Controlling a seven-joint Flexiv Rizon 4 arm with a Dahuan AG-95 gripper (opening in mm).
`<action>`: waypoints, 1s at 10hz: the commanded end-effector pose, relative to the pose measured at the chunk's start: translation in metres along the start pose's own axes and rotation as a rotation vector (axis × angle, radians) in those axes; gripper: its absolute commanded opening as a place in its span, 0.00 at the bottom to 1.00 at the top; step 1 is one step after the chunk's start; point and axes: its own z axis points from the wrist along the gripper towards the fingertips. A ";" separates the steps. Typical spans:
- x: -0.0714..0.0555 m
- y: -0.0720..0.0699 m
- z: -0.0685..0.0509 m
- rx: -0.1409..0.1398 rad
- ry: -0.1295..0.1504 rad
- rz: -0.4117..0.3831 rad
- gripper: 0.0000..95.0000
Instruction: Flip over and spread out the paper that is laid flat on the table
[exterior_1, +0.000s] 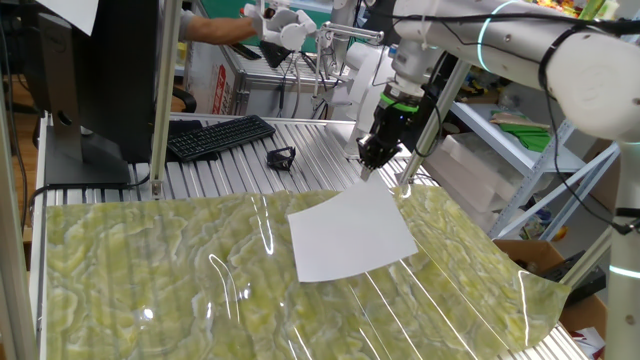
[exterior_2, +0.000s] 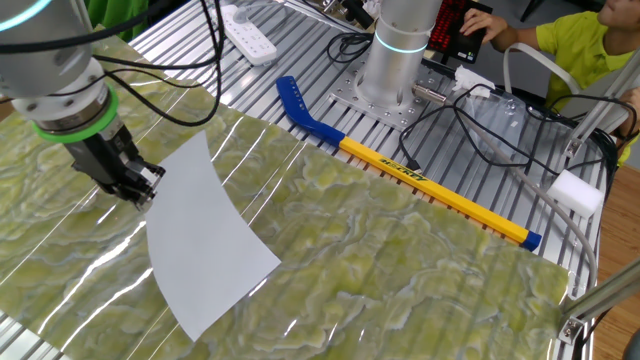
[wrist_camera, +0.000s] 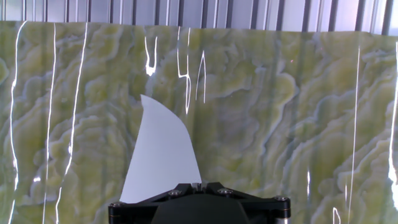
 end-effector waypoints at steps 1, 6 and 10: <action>-0.003 -0.001 -0.001 -0.006 0.005 0.010 0.00; -0.003 -0.001 -0.001 -0.007 0.013 0.092 0.00; -0.003 -0.001 -0.001 -0.008 -0.011 0.097 0.00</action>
